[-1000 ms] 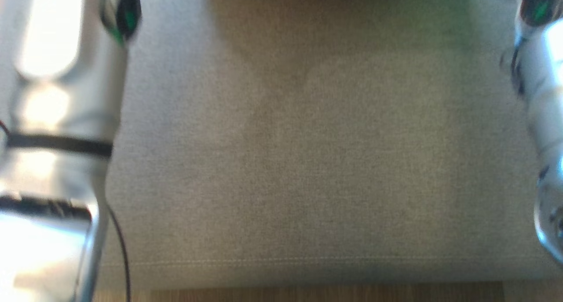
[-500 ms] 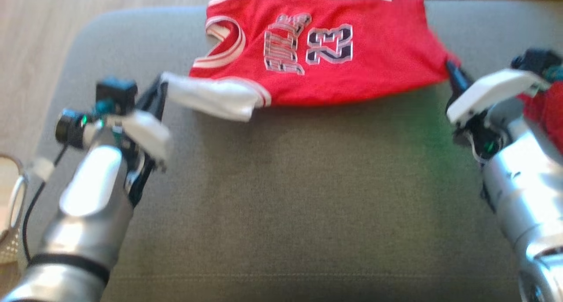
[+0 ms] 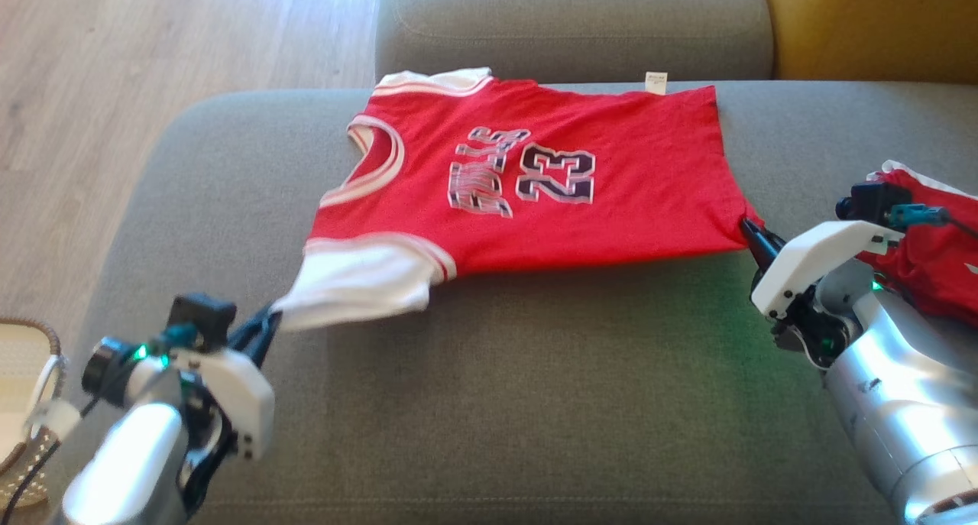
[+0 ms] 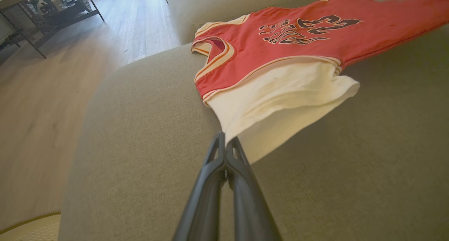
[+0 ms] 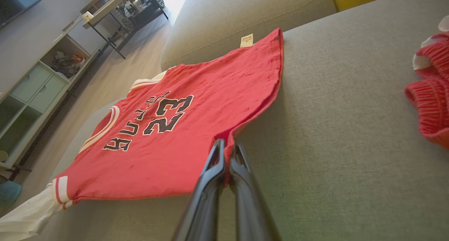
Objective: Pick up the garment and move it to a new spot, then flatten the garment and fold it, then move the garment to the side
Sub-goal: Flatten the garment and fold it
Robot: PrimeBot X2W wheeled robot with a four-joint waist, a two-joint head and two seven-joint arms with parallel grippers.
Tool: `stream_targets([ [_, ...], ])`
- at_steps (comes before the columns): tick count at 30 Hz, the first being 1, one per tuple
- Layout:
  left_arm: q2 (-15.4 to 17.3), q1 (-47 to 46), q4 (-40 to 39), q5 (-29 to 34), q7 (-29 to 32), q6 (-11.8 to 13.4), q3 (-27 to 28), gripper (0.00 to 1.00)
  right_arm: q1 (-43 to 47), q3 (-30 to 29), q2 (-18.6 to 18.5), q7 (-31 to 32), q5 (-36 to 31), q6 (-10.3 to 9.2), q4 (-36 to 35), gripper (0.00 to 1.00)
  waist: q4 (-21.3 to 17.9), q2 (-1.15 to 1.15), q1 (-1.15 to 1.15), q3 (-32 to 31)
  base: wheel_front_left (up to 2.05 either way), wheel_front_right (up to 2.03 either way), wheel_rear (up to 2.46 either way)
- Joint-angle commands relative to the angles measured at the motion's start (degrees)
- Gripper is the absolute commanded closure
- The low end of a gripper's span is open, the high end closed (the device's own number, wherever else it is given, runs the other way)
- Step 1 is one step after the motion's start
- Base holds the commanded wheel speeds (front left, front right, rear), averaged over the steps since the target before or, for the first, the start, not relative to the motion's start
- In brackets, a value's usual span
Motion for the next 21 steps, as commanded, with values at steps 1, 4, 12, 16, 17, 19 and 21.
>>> stream_targets([
  [1,3.1,-1.7,-2.7,-0.4,0.5,0.1,2.0,1.0,-0.6,1.4,-0.5,0.0,0.2,-0.01,-1.9,1.0,0.1,0.0,0.01,-0.3,0.0,0.0,0.0],
  [4,5.2,1.6,-6.9,-1.3,3.2,0.1,1.4,1.0,0.2,3.1,-1.1,0.8,0.1,-0.01,-2.3,1.0,0.2,0.0,0.01,-0.8,0.0,0.0,0.0],
  [12,11.5,9.8,-18.9,-4.8,9.7,0.2,0.7,1.0,2.2,7.0,-3.5,5.1,0.5,-0.01,-2.6,1.0,-0.2,0.0,0.01,-1.8,0.0,0.0,0.0],
  [16,13.7,13.2,-23.7,-6.1,11.7,0.9,1.0,1.0,3.2,8.4,-4.7,7.5,1.3,-0.01,-3.1,1.0,-0.7,0.0,0.01,-2.3,0.0,0.0,0.0],
  [17,14.2,14.0,-24.7,-6.5,12.1,1.2,1.2,1.0,3.4,8.7,-5.0,7.9,1.5,-0.01,-3.2,1.0,-0.8,0.0,0.01,-2.5,0.0,0.0,0.0],
  [19,15.0,15.4,-26.6,-7.0,12.7,1.7,1.4,1.0,3.8,9.3,-5.4,8.8,1.9,-0.01,-3.5,1.0,-1.1,0.0,0.01,-2.7,0.0,0.0,0.0],
  [21,16.1,17.3,-29.2,-7.7,13.6,2.1,1.4,1.0,4.5,10.2,-6.0,10.4,2.5,-0.01,-3.9,1.0,-1.5,0.0,0.01,-3.1,0.0,0.0,0.0],
])
